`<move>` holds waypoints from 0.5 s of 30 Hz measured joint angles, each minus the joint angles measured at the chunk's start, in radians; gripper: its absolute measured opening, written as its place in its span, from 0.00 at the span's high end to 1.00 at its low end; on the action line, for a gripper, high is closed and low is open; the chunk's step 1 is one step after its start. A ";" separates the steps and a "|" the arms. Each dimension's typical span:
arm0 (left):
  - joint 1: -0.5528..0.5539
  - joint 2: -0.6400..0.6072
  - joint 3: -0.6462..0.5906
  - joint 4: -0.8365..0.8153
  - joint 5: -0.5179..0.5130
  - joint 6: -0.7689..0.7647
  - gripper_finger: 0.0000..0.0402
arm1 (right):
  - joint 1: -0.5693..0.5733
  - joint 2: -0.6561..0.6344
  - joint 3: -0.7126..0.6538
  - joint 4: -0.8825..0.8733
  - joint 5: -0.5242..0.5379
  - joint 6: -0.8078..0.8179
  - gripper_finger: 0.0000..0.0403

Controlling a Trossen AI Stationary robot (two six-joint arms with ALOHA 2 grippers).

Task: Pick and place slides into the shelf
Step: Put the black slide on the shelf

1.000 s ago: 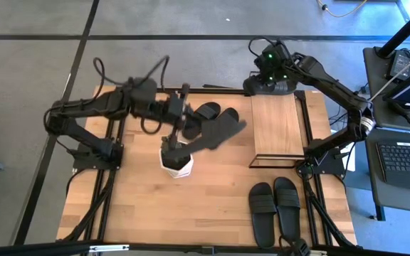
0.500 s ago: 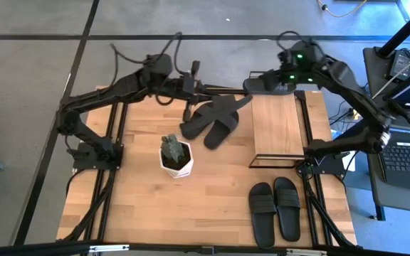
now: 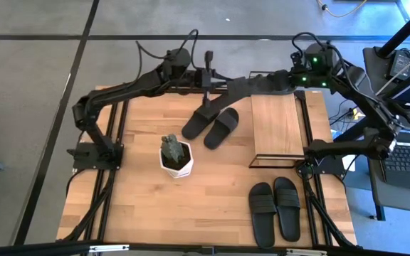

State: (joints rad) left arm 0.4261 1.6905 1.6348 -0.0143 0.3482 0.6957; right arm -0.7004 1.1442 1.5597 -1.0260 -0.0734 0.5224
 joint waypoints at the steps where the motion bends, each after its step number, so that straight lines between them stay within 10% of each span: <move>1: 0.001 0.013 0.000 0.005 0.000 0.015 0.99 | 0.003 0.002 0.000 0.000 0.000 0.000 0.45; 15: -0.040 0.190 0.000 0.034 -0.148 0.231 0.99 | 0.004 0.000 0.000 0.003 0.000 0.055 0.45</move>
State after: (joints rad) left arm 0.3864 1.8807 1.6344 0.0200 0.2003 0.9270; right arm -0.6968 1.1442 1.5597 -1.0229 -0.0731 0.5777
